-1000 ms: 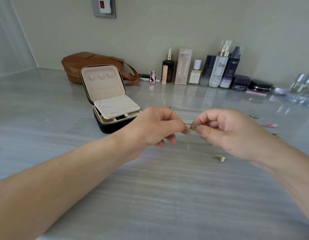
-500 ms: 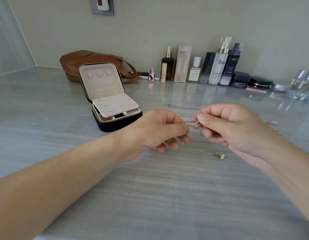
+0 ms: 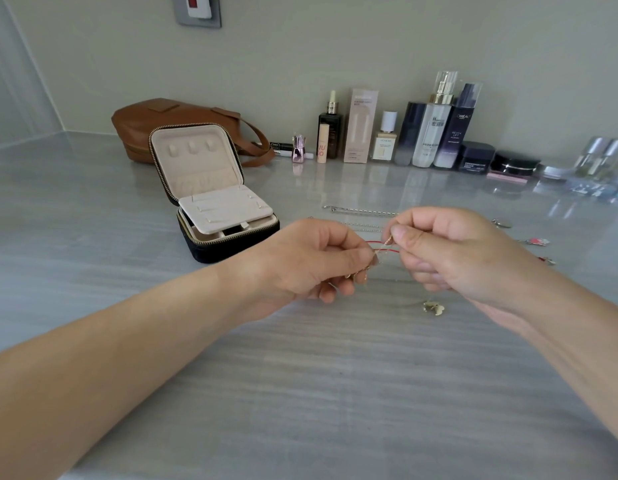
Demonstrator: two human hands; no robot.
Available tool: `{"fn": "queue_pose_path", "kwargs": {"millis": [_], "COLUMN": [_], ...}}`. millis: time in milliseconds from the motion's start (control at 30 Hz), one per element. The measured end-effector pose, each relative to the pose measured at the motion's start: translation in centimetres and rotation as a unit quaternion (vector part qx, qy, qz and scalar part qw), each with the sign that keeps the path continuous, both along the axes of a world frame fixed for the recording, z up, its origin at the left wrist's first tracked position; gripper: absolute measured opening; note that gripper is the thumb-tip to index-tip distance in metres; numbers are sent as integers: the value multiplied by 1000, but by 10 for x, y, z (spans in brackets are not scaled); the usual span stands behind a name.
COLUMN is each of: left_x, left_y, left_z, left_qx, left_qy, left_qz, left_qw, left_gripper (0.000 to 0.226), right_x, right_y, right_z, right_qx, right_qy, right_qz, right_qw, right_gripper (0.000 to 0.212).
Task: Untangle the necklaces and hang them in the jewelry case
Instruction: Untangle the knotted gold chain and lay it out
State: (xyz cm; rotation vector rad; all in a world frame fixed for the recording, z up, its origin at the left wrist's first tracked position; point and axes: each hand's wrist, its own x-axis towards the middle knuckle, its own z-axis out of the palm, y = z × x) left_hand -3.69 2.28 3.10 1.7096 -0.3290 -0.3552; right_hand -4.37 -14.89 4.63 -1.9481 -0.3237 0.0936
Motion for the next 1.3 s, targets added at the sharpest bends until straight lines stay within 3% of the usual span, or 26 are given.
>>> {"fn": "queue_pose_path", "kwargs": {"millis": [200, 733, 1300], "left_x": [-2, -3, 2], "left_y": [-1, -1, 2], "left_z": [1, 5, 9], "left_qx": [42, 41, 11], "left_qy": [-5, -2, -13], "left_qz": [-8, 0, 92], "left_qw": [999, 999, 996], "left_gripper": [14, 14, 14], "right_x": [0, 0, 3], "right_y": [1, 1, -2], "right_z": [-1, 0, -1], "right_qx": [-10, -19, -8], "right_qy": [-28, -61, -85], "right_qz": [12, 3, -22], "right_qw": [999, 998, 996], "right_gripper": [21, 21, 20]}}
